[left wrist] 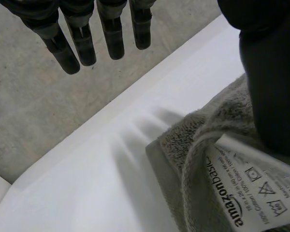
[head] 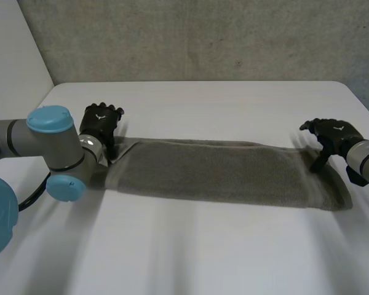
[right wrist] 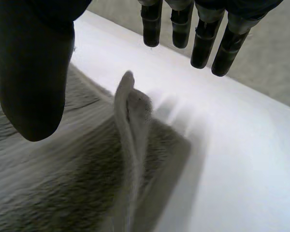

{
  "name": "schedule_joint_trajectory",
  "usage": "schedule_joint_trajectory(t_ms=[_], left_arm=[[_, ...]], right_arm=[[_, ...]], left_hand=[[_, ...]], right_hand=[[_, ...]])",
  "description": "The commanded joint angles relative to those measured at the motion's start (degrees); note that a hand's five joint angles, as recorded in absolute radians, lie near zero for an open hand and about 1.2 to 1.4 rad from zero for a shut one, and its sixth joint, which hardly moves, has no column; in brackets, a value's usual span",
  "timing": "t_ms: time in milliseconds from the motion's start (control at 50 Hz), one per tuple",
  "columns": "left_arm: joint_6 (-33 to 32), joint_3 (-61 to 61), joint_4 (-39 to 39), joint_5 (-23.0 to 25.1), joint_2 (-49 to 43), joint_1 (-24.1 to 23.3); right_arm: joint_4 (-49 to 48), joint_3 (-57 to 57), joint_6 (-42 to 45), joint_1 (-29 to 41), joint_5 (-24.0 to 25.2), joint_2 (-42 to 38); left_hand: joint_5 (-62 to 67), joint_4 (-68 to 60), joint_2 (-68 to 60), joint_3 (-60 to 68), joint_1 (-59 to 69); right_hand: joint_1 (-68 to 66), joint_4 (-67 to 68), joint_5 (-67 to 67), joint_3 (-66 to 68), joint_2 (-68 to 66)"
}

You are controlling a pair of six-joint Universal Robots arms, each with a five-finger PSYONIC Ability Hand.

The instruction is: Fold the towel.

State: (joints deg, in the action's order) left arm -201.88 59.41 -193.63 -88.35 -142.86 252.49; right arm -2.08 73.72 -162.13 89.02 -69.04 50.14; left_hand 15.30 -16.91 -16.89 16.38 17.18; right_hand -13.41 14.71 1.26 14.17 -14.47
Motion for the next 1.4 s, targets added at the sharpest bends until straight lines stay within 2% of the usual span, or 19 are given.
schedule_joint_trajectory(t_ms=[20, 100, 140, 260, 340, 480, 560, 680, 820, 920, 980, 1100, 1320, 1360, 1380, 1400], left_arm=[[0.17, 0.70, 2.11, -1.12, 3.81, -0.60], [0.61, 1.84, 2.20, -2.44, 6.02, -0.51], [0.79, 3.85, 2.20, -2.79, 8.29, -0.07], [0.70, 7.65, 1.85, -2.44, 11.82, 0.19], [0.79, 10.01, 1.24, -2.44, 14.53, 0.63], [0.79, 13.80, 1.24, -2.09, 16.48, 2.04], [0.87, 17.91, 1.33, -2.09, 18.66, 2.04], [2.01, 26.00, 1.06, 0.19, 23.15, 1.43], [5.09, 33.66, -1.22, 2.57, 27.11, 0.98], [5.88, 37.87, -5.34, 2.66, 29.22, 0.55], [5.97, 38.23, -6.15, 2.66, 29.31, 0.46], [5.97, 38.58, -7.02, 2.66, 29.04, 0.11], [6.06, 38.58, -7.11, 2.75, 28.87, 0.11], [6.06, 38.58, -7.20, 2.66, 28.87, 0.02], [6.06, 38.58, -7.20, 2.66, 28.87, 0.02], [6.06, 38.67, -7.46, 2.66, 28.95, 0.02]], right_arm=[[-2.66, 0.03, 0.15, -0.34, -2.24, 4.07], [-3.19, -0.06, 0.06, -1.39, -3.91, 6.90], [-5.20, 0.90, 1.02, -3.32, -6.88, 8.21], [-6.09, 4.07, 3.75, -4.03, -7.95, 9.19], [-6.09, 9.58, 6.38, -3.77, -8.04, 14.44], [-6.35, 17.16, 6.30, -3.33, -7.08, 22.72], [-5.66, 21.28, 6.04, -3.41, -4.89, 26.76], [-0.48, 25.94, 6.47, -3.59, -1.02, 30.10], [4.63, 29.91, 7.35, -4.21, 2.06, 30.10], [-1.94, 35.34, 9.63, -5.43, 5.75, 29.75], [-4.07, 36.24, 9.99, -5.88, 5.84, 29.23], [-8.72, 37.20, 10.25, -6.32, 5.58, 22.73], [-13.12, 36.94, 11.84, -6.58, 3.47, 20.08], [-13.82, 36.85, 13.24, -6.58, 2.86, 18.86], [-13.83, 36.85, 13.24, -6.58, 2.86, 18.85], [-14.00, 36.59, 13.85, -6.58, 2.33, 18.42]], left_hand=[[-12.56, 4.17, 4.15, -3.65, -4.44], [-12.06, 3.67, 3.65, -3.14, -3.93], [-11.72, 3.33, 3.31, -2.81, -3.60], [-11.72, 3.33, 3.31, -2.81, -3.60], [-11.89, 3.50, 3.48, -2.97, -3.77], [-11.72, 3.33, 3.31, -2.81, -3.60], [-11.72, 3.33, 3.31, -2.81, -3.60], [-11.72, 3.33, 3.31, -2.81, -3.60], [-11.72, 3.33, 3.31, -2.81, -3.60], [-11.72, 3.33, 3.31, -2.81, -3.60], [-11.72, 3.33, 3.31, -2.81, -3.60], [-11.72, 3.33, 3.31, -2.81, -3.60], [-11.72, 3.33, 3.31, -2.81, -3.60], [-11.72, 3.33, 3.31, -2.81, -3.60], [-11.72, 3.33, 3.31, -2.81, -3.60], [-11.72, 3.33, 3.31, -2.81, -3.60]], right_hand=[[3.41, -4.71, -1.26, -4.17, 4.47], [3.41, -4.71, -1.26, -4.17, 4.47], [3.41, -4.71, -1.26, -4.17, 4.47], [3.41, -4.71, -1.26, -4.17, 4.47], [3.41, -4.71, -1.26, -4.17, 4.47], [3.41, -4.71, -1.26, -4.17, 4.47], [2.69, -3.99, -0.53, -3.45, 3.74], [-12.46, 11.16, 14.61, 11.70, -11.40], [-11.31, 10.01, 13.46, 10.55, -10.25], [-12.14, 10.84, 14.30, 11.38, -11.09], [-12.65, 11.35, 14.80, 11.89, -11.60], [-12.82, 11.52, 14.97, 12.06, -11.77], [-15.68, 14.38, 17.83, 14.92, -14.63], [-26.20, 24.90, 28.36, 25.44, -25.15], [-26.28, 24.98, 28.43, 25.52, -25.22], [-37.60, 36.30, 39.75, 36.84, -36.55]])
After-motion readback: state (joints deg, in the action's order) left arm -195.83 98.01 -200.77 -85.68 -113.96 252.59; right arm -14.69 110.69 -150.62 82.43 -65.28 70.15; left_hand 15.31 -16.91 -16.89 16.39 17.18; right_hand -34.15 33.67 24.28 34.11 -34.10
